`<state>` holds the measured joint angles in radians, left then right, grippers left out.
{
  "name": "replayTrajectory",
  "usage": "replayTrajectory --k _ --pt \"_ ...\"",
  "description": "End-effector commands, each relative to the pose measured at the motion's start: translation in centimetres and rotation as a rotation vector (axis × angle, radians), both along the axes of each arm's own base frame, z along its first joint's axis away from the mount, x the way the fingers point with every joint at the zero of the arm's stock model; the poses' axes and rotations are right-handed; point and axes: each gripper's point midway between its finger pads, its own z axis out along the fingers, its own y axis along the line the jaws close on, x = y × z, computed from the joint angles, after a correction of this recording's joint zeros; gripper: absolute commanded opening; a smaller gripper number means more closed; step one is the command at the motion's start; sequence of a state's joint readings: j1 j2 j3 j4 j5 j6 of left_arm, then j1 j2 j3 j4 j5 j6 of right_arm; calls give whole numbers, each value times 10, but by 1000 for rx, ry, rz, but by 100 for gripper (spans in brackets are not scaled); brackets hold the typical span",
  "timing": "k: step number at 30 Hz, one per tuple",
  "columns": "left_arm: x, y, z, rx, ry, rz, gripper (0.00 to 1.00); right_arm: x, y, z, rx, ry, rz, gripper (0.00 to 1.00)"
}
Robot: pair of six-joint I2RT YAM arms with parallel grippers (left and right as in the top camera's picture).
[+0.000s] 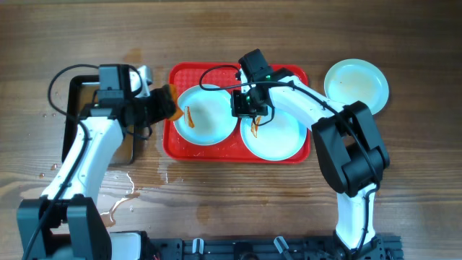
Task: Clean dirty plates on tray and stack at the side
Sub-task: 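Grasp the upper-left plate rim with right gripper, bring sponge over it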
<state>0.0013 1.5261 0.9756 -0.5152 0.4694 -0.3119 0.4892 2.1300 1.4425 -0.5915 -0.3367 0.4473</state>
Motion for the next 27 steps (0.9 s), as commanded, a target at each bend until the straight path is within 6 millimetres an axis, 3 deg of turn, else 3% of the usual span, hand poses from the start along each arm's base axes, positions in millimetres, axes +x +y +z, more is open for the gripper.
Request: replayTrajectory --k 1,5,12,16,21,27 --pt "1 -15 -5 1 39 27 4 -2 2 -6 4 41 -63 6" --pt "2 -18 -29 84 118 170 4 2 2 -6 4 26 -75 7" --pt "11 -96 -62 49 88 36 4 3 3 -5 7 17 -65 7" --pt "14 -114 -73 58 60 0 4 3 3 -6 6 16 -65 7" --pt "11 -98 -105 102 139 34 4 4 -1 -8 -18 9 -73 6" --pt "11 -24 -126 389 170 214 4 4 -2 -8 -20 11 -72 6"
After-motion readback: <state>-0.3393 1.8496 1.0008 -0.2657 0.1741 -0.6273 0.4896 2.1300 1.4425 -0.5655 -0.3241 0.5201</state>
